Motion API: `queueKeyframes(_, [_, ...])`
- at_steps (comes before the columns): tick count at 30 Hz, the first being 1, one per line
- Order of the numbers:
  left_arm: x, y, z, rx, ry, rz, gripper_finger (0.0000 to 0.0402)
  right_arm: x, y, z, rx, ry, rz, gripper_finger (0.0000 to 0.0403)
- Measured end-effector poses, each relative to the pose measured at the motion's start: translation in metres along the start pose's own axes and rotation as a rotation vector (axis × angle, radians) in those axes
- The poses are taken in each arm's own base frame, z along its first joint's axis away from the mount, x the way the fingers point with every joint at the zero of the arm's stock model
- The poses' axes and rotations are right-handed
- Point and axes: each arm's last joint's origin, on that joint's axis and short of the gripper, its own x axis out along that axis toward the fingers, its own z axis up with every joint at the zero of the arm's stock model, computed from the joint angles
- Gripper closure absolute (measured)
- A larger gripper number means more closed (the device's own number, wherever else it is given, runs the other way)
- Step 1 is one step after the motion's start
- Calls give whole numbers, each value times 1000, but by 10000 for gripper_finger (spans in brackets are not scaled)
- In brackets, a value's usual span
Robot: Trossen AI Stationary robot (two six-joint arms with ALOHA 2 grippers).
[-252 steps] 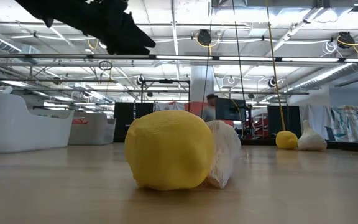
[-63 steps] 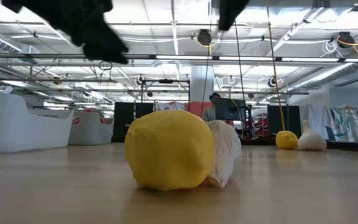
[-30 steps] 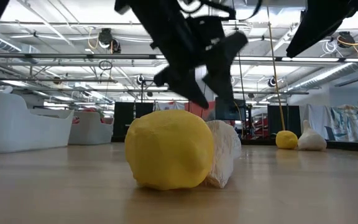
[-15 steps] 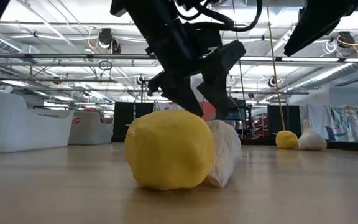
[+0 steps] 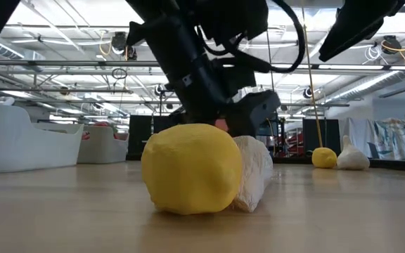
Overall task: Sort produce into baskets
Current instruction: Put the lemon into the white bin
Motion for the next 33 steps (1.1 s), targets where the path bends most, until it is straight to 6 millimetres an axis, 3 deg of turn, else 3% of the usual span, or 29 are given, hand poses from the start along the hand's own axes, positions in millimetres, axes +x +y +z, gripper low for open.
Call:
queueKeyframes(9, [1, -3, -5, 41, 13, -6, 113, 0, 0, 0, -5, -2, 1, 239])
queueKeyframes(19, [3, -1, -3, 116, 40, -40, 192, 0, 0, 0, -19, -3, 2, 239])
queueKeyframes(23, [-1, 0, 3, 161, 47, -40, 194, 0, 0, 0, -19, -2, 3, 239])
queueKeyframes(27, [-16, 5, 15, 262, 65, -30, 173, 0, 0, 0, -20, -1, 3, 239])
queueKeyframes(33, [-72, 28, 34, 430, 134, 3, 165, 0, 0, 0, -27, 5, 1, 239])
